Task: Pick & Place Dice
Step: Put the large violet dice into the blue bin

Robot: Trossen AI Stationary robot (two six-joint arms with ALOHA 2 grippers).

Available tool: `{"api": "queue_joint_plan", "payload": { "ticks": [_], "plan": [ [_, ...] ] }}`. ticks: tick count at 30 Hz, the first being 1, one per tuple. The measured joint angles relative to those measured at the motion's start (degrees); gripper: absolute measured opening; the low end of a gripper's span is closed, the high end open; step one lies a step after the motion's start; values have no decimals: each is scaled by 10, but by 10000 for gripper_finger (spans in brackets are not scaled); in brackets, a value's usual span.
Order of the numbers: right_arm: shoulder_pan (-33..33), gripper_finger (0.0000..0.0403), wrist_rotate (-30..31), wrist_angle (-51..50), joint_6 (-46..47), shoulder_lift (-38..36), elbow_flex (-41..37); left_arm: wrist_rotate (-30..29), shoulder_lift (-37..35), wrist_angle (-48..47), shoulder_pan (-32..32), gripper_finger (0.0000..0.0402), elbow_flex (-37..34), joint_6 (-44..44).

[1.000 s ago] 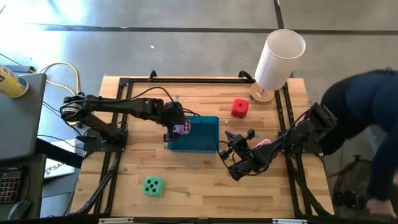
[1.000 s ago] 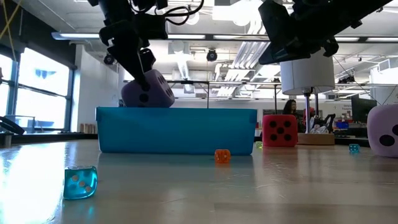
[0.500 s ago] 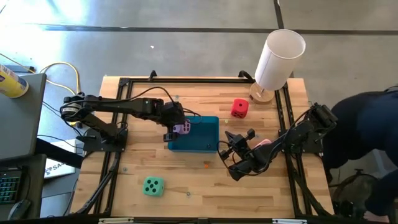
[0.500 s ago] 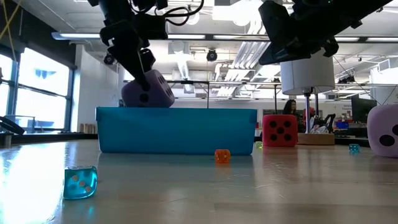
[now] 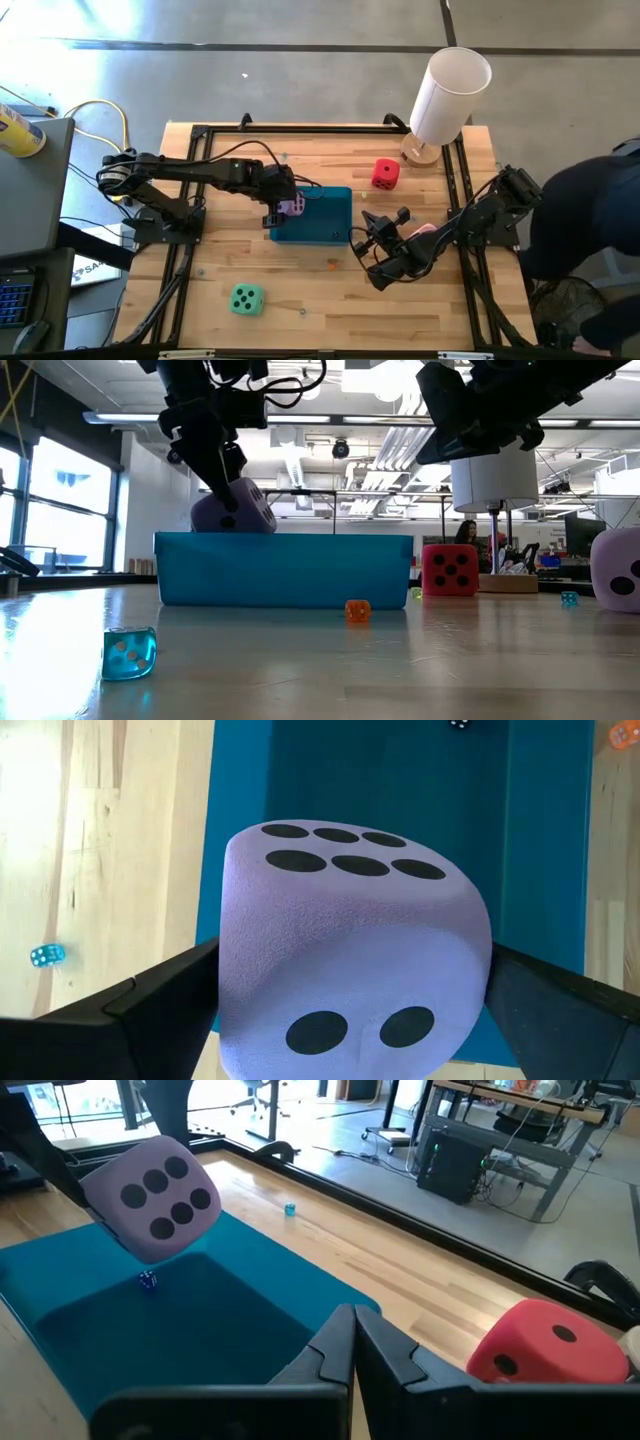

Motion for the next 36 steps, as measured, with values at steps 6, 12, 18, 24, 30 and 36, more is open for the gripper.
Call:
{"api": "queue_joint_plan", "payload": {
  "ticks": [6,12,18,24,30,36],
  "plan": [
    [0,2,0,0,-1,0,0,0,0,0,0,400,0,1],
    [0,2,0,0,-1,0,0,0,0,2,0,400,0,22],
    [0,2,0,0,-1,0,0,0,0,7,0,400,0,31],
    [0,2,0,0,-3,0,0,0,0,7,0,400,0,41],
    [0,2,0,0,-4,0,0,0,0,7,0,400,0,54],
    [0,2,0,0,-4,0,0,0,0,7,0,400,0,54]
  ]
}}
